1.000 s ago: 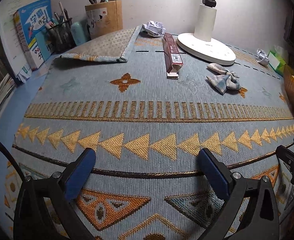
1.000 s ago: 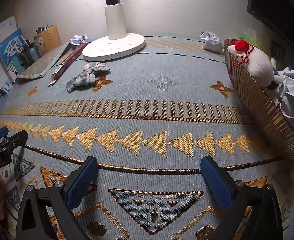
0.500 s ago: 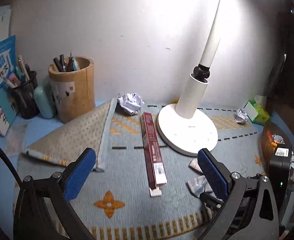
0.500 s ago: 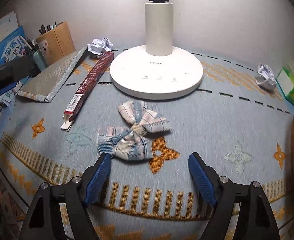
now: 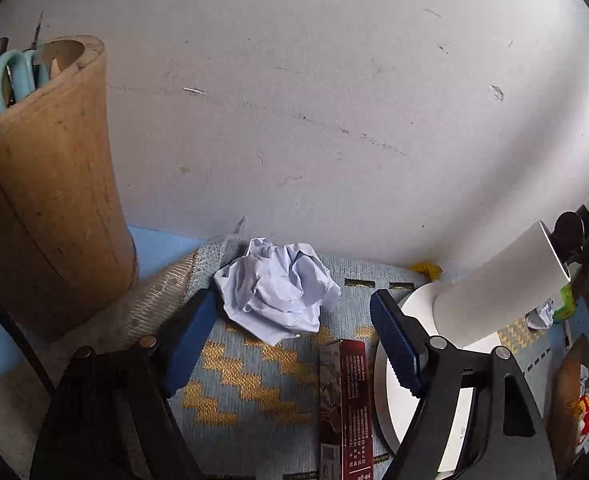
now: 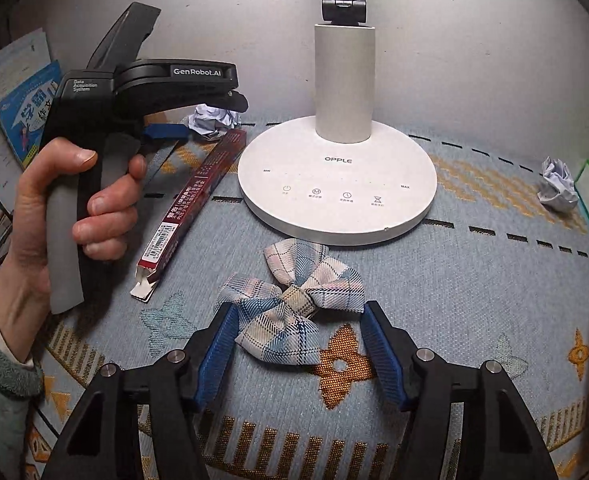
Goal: Organize objects
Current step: 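Grasp the crumpled paper by the pen holder with the left tool while the right tool grasps the plaid bow, then carry the paper and plaid bow over the amber bowl and open both tools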
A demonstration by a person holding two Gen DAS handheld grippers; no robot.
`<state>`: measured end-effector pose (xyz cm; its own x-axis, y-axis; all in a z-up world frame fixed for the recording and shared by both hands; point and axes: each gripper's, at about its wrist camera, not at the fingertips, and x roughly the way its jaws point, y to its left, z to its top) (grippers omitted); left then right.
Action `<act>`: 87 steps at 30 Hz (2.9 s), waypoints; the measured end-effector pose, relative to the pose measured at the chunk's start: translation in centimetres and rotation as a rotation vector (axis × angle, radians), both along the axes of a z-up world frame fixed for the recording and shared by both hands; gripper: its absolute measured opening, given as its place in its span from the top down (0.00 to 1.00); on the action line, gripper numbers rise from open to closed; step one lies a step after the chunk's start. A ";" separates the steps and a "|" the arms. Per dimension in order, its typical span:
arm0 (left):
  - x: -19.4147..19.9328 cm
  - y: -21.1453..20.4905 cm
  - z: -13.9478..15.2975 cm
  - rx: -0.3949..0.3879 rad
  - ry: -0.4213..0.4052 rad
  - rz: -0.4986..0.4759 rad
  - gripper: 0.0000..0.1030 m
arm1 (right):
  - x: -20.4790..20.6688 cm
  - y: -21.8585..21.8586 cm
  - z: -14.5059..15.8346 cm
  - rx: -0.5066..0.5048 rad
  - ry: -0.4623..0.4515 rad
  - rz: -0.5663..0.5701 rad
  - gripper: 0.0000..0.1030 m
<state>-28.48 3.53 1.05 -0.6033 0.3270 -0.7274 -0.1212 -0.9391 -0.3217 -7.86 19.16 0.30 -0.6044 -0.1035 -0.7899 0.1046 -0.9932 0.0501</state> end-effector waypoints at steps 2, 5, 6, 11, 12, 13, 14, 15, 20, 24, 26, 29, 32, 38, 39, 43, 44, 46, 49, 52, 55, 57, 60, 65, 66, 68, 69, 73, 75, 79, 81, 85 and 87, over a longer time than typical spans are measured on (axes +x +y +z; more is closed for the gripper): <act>-1.0 0.0 -0.4 0.028 -0.029 -0.009 0.38 | 0.0 0.0 0.1 0.002 -0.002 -0.004 0.39; -1.2 0.2 -0.5 0.019 -0.024 -0.005 0.55 | -0.1 -0.1 0.1 0.011 -0.001 -0.007 0.39; -1.1 0.4 -0.5 0.013 -0.019 -0.008 0.57 | -0.1 0.0 0.1 0.010 0.000 -0.007 0.39; 0.5 0.9 0.6 -0.022 0.050 0.003 0.61 | 0.3 0.3 0.4 -0.016 0.026 -0.002 0.75; 1.1 0.8 1.0 -0.016 0.068 0.003 0.61 | 0.4 0.3 0.4 -0.022 0.031 0.002 0.76; 1.9 0.7 1.5 -0.010 0.083 0.004 0.61 | 0.4 0.4 0.5 -0.033 0.036 0.008 0.76; 2.7 0.6 2.0 -0.003 0.096 0.007 0.61 | 0.6 0.6 0.7 -0.050 0.045 0.012 0.77; 3.7 0.4 2.6 0.005 0.105 0.006 0.61 | 0.7 0.8 1.0 -0.068 0.057 0.014 0.77; 10.2 -1.1 5.2 0.021 0.140 -0.009 0.61 | 1.0 2.0 1.5 -0.141 0.076 -0.014 0.77; 16.0 -2.8 6.3 0.035 0.133 -0.008 0.61 | 1.9 2.6 1.9 -0.156 0.084 -0.042 0.77; 19.3 -3.4 6.4 0.029 0.120 -0.025 0.61 | 3.1 3.0 2.0 -0.160 0.070 -0.065 0.77; 24.5 -4.1 6.5 -0.043 0.105 -0.019 0.61 | 6.4 4.0 1.8 -0.212 0.026 -0.072 0.77; 29.3 -3.5 5.6 -0.021 0.081 -0.037 0.61 | 10.2 4.6 1.8 -0.216 0.008 -0.059 0.77; 33.4 -1.6 2.8 -0.002 0.073 -0.085 0.61 | 17.4 5.4 2.4 -0.177 0.008 -0.066 0.77; 33.7 -1.3 2.6 -0.008 0.088 -0.084 0.61 | 18.4 5.4 2.4 -0.154 0.017 -0.067 0.77; 34.4 0.0 1.9 -0.127 0.147 -0.020 0.61 | 20.7 5.2 1.4 -0.085 -0.003 -0.058 0.75; 34.2 0.2 1.4 -0.143 0.136 -0.013 0.61 | 20.9 5.6 1.0 -0.103 -0.017 -0.062 0.73; 34.3 0.4 1.3 -0.163 0.135 -0.011 0.61 | 21.5 6.2 0.6 -0.149 -0.006 -0.070 0.68; 34.7 0.5 1.4 -0.170 0.159 -0.022 0.61 | 22.1 6.9 0.4 -0.243 0.022 -0.066 0.55; 34.2 0.2 1.1 -0.164 0.132 -0.014 0.61 | 22.6 6.8 0.2 -0.276 0.071 -0.085 0.51; 34.2 -0.2 1.0 -0.139 0.131 -0.010 0.61 | 22.5 6.0 0.4 -0.231 0.071 -0.087 0.50; 34.3 -0.3 1.0 -0.129 0.135 -0.011 0.61 | 22.4 6.1 0.4 -0.235 0.072 -0.085 0.49; 34.4 -0.4 1.0 -0.123 0.137 -0.013 0.61 | 22.4 6.6 0.3 -0.277 0.075 -0.080 0.48; 34.5 -0.5 1.0 -0.112 0.141 -0.016 0.61 | 22.6 7.0 0.6 -0.258 0.070 -0.148 0.48; 34.4 -0.5 1.0 -0.109 0.140 -0.019 0.61 | 22.5 7.0 0.8 -0.232 0.065 -0.181 0.48; 34.4 -0.4 1.0 -0.109 0.139 -0.023 0.61 | 22.0 7.2 0.7 -0.193 0.039 -0.194 0.48; 34.4 -0.4 1.0 -0.110 0.140 -0.026 0.61 | 21.8 7.2 0.7 -0.180 0.037 -0.188 0.48; 34.5 -0.2 1.0 -0.115 0.142 -0.027 0.61 | 21.4 5.7 0.5 -0.086 0.045 -0.171 0.48; 34.5 -0.2 1.0 -0.118 0.140 -0.026 0.61 | 21.2 4.4 0.4 -0.008 0.052 -0.146 0.54; 34.4 0.1 1.0 -0.146 0.134 -0.022 0.61 | 20.7 1.8 0.8 0.093 0.070 -0.067 0.72; 34.5 0.2 1.1 -0.150 0.144 -0.029 0.61 | 20.6 1.8 1.2 0.016 0.067 -0.036 0.74; 35.2 1.5 2.5 -0.170 0.180 -0.051 0.61 | 22.1 3.5 3.4 -0.057 0.136 -0.022 0.75; 35.4 3.0 4.3 -0.141 0.209 -0.082 0.61 | 23.1 5.1 5.5 -0.044 0.195 -0.052 0.75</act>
<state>6.91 6.56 5.33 -0.7206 0.2855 -0.6319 -0.2492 -0.9570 -0.1483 15.24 24.30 5.77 -0.7506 -0.1005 -0.6531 0.0657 -0.9948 0.0777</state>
